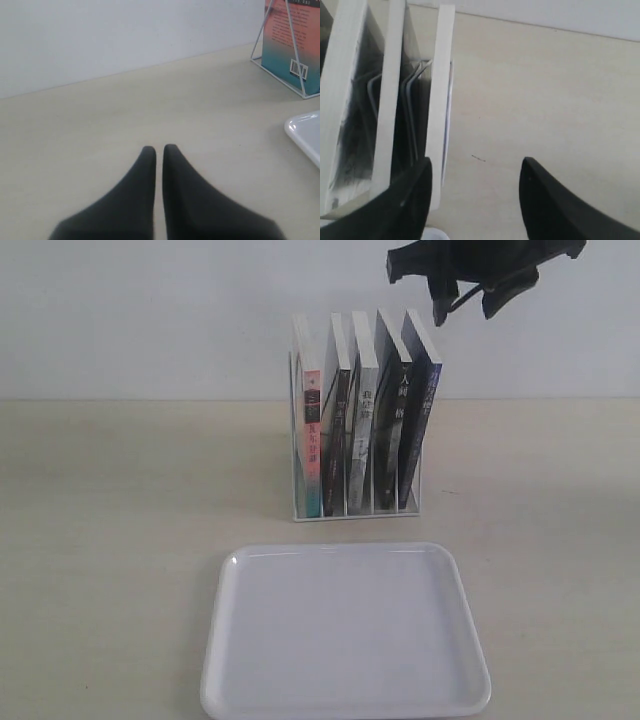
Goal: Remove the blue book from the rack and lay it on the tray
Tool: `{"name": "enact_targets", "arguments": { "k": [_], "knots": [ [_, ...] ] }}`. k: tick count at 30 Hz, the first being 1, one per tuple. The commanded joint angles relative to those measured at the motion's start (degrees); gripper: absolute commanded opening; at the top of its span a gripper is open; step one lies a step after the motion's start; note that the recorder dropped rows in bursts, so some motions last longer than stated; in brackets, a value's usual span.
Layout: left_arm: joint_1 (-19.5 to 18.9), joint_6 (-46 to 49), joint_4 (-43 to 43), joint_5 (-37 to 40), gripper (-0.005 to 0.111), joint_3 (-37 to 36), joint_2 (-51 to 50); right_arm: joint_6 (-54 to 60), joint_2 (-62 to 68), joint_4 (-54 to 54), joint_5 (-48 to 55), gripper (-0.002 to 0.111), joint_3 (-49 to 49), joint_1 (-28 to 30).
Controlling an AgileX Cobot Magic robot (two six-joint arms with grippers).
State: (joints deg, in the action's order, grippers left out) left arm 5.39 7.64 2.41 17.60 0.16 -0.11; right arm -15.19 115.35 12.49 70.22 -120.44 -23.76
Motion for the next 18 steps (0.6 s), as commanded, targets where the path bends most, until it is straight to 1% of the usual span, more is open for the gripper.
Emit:
{"name": "enact_targets", "arguments": {
  "k": [1, 18],
  "knots": [
    [0.51, -0.58, -0.47, -0.79, 0.005, -0.16, 0.11, 0.64, -0.30, -1.36, -3.26, 0.051, 1.55, 0.38],
    [0.51, -0.58, -0.47, -0.79, 0.005, -0.16, 0.11, 0.53, 5.85, -2.08, -11.17, 0.051, 1.83, 0.38]
  ]
}}
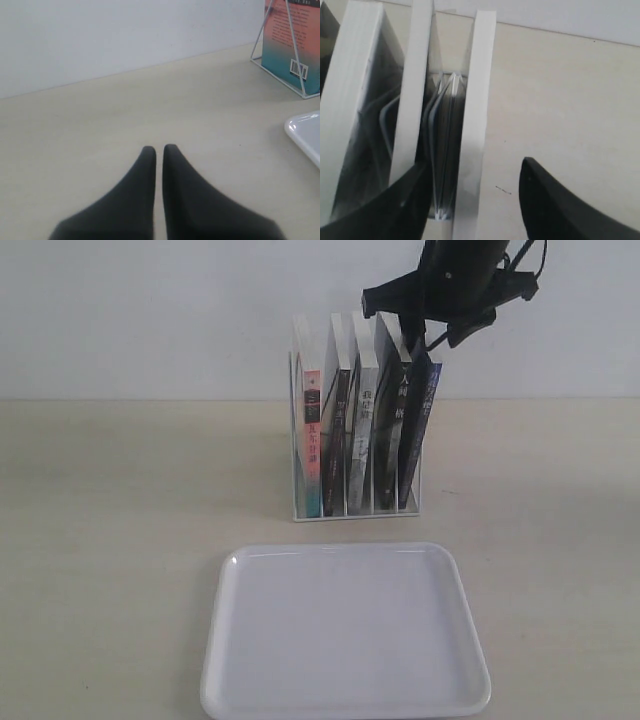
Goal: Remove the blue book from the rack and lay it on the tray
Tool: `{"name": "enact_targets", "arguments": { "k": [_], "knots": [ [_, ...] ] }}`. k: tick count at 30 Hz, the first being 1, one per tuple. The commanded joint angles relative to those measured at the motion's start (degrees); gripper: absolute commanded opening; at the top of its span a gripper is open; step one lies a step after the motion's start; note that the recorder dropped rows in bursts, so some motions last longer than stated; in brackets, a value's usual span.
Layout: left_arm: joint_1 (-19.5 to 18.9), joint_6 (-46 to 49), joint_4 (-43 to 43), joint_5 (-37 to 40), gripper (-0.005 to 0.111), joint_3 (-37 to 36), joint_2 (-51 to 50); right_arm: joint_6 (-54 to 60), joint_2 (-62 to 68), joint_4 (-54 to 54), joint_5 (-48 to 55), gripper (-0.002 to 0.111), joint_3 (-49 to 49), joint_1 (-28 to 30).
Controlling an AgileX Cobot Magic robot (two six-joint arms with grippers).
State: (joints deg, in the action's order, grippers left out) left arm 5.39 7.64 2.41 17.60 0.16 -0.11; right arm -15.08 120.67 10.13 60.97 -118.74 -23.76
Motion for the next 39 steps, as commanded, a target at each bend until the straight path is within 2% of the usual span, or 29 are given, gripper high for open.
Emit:
{"name": "enact_targets", "arguments": {
  "k": [1, 3, 9, 24, 25, 26, 28, 35, 39],
  "knots": [
    [0.51, -0.58, -0.47, -0.79, 0.005, -0.16, 0.11, 0.42, 0.94, 0.39, -2.08, 0.051, 0.13, 0.38],
    [0.51, -0.58, -0.47, -0.79, 0.005, -0.16, 0.11, 0.42, 1.41, 0.61, -2.50, 0.048, 0.13, 0.38],
    [0.51, -0.58, -0.47, -0.79, 0.005, -0.16, 0.11, 0.42, 2.46, 0.61, -3.84, 0.028, 0.13, 0.38],
    [0.51, -0.58, -0.47, -0.79, 0.005, -0.16, 0.11, 0.03, 3.54, 0.39, -3.73, 0.027, 0.00, 0.38],
    [0.51, -0.58, -0.47, -0.79, 0.005, -0.16, 0.11, -0.10, 2.89, 0.26, -3.73, 0.024, -0.12, 0.38],
    [0.51, -0.58, -0.47, -0.79, 0.005, -0.16, 0.11, -0.10, 2.20, 0.26, -3.61, 0.013, -0.12, 0.38],
    [0.51, -0.58, -0.47, -0.79, 0.005, -0.16, 0.11, 0.25, 1.90, 0.26, -3.34, -0.001, -0.12, 0.38],
    [0.51, -0.58, -0.47, -0.79, 0.005, -0.16, 0.11, -0.65, 0.55, 0.29, -3.83, 0.000, -0.34, -0.19],
    [0.51, -0.58, -0.47, -0.79, 0.005, -0.16, 0.11, -2.00, -4.81, 0.29, -3.12, 0.000, -0.28, -0.19]
  ]
}}
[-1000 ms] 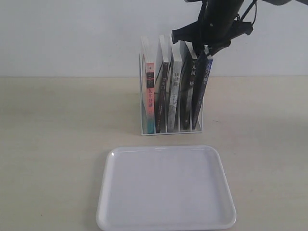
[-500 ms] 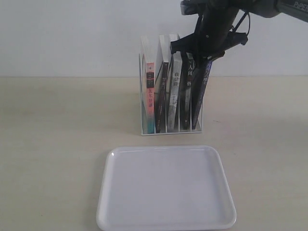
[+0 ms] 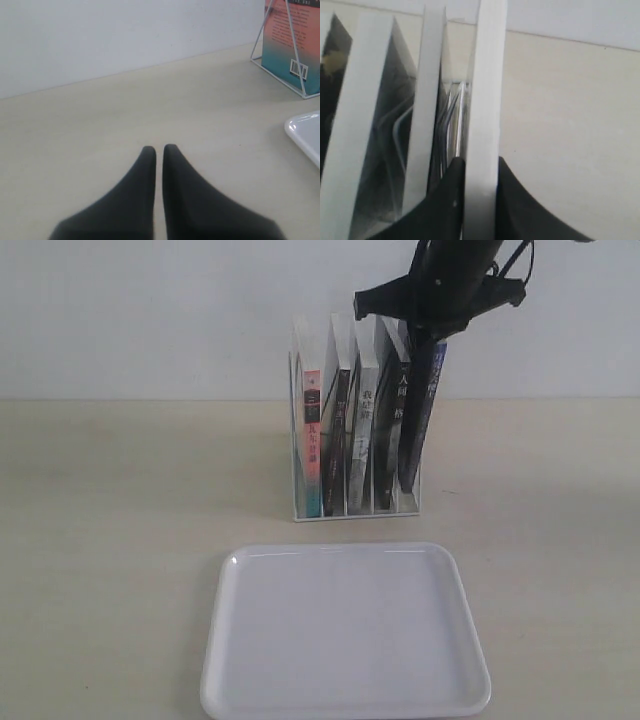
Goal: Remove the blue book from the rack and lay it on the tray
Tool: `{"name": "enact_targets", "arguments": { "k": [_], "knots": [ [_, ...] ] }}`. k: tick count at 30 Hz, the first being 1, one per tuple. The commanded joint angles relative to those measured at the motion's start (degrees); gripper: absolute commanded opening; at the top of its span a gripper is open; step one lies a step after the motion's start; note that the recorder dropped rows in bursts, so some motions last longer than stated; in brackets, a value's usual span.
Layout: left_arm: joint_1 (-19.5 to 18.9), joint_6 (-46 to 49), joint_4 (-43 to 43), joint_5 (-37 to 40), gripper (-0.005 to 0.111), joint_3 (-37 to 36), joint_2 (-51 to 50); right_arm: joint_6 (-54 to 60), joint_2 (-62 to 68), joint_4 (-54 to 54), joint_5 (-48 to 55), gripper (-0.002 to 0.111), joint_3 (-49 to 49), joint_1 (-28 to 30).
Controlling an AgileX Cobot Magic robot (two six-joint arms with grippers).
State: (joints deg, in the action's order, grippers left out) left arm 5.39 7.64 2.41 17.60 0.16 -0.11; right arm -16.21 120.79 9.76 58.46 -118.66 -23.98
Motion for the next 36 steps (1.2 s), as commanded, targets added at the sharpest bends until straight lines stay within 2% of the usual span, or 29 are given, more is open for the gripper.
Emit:
{"name": "enact_targets", "arguments": {
  "k": [1, 13, 16, 23, 30, 36],
  "knots": [
    [0.51, -0.58, -0.47, -0.79, 0.005, -0.16, 0.11, -1.29, -6.12, 0.67, -0.34, 0.000, -0.36, 0.03],
    [0.51, -0.58, -0.47, -0.79, 0.005, -0.16, 0.11, -2.90, -18.83, 1.24, 6.78, 0.000, -0.36, 0.03],
    [0.51, -0.58, -0.47, -0.79, 0.005, -0.16, 0.11, -2.69, -21.31, 2.40, 11.50, 0.000, 0.08, 0.03],
    [0.51, -0.58, -0.47, -0.79, 0.005, -0.16, 0.11, -2.22, -24.46, 0.78, 11.50, 0.000, 0.60, -0.13],
    [0.51, -0.58, -0.47, -0.79, 0.005, -0.16, 0.11, -4.02, -30.77, 4.35, 11.50, 0.000, 6.94, -3.89],
    [0.51, -0.58, -0.47, -0.79, 0.005, -0.16, 0.11, -7.68, -37.20, 2.87, 11.50, 0.000, 19.63, -3.99]
  ]
}}
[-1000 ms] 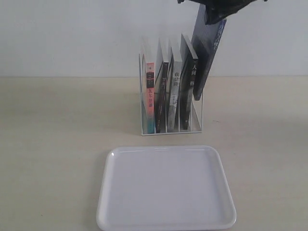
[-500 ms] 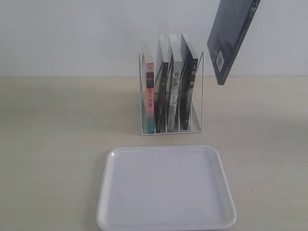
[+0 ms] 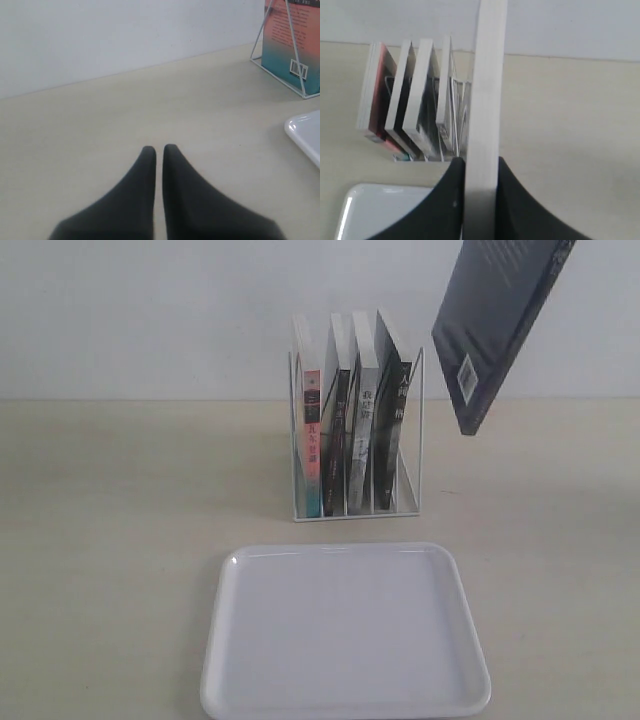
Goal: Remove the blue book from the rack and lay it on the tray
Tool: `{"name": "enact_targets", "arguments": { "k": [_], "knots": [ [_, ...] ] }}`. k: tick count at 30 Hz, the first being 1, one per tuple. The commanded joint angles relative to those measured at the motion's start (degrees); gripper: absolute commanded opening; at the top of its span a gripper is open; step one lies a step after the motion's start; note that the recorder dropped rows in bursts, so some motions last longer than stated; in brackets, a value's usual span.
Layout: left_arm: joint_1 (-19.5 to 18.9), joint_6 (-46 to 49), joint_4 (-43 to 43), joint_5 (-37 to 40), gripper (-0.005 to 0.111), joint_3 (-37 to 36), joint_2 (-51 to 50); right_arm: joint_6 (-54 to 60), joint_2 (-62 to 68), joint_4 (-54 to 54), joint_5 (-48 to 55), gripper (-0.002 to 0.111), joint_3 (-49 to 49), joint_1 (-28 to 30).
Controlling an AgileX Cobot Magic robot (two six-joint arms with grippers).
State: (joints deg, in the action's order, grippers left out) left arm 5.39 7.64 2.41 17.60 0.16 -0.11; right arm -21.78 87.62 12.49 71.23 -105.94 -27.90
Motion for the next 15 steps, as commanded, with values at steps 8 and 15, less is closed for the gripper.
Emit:
{"name": "enact_targets", "arguments": {
  "k": [8, 15],
  "knots": [
    [0.51, -0.58, -0.47, -0.79, 0.005, -0.16, 0.11, -5.30, -9.85, 0.04, -1.27, 0.000, 24.90, -0.07],
    [0.51, -0.58, -0.47, -0.79, 0.005, -0.16, 0.11, -8.19, -9.47, -0.09, -4.40, 0.000, 32.65, -3.81]
  ]
}}
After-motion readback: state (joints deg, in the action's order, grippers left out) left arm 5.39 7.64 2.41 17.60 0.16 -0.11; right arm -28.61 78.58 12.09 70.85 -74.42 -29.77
